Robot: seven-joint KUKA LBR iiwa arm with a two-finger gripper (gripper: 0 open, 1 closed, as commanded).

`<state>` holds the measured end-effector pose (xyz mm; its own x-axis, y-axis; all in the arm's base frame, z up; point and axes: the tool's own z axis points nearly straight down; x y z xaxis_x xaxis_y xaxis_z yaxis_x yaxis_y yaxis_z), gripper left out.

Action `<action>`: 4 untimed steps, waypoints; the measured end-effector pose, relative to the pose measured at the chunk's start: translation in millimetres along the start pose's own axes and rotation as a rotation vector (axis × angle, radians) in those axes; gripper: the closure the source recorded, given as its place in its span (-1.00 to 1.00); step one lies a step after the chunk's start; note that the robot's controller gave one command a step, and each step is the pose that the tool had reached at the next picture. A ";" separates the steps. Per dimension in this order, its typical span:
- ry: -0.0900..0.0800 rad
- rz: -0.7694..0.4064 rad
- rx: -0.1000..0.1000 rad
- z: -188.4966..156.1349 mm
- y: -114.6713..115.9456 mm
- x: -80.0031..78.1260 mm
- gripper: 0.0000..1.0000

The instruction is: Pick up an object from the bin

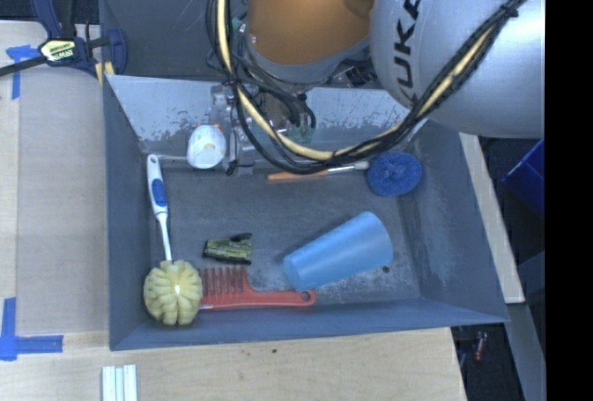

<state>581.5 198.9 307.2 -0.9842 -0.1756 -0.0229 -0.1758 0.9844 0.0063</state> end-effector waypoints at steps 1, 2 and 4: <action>0.003 -0.074 0.001 116.0 -5.5 -2.8 1.00; -0.012 -0.240 -0.001 135.0 0.1 29.4 1.00; -0.004 -0.127 0.001 -61.2 5.9 -9.4 1.00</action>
Offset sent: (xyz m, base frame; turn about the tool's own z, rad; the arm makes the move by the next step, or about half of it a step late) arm -0.0261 -0.0037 -0.1361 -0.2400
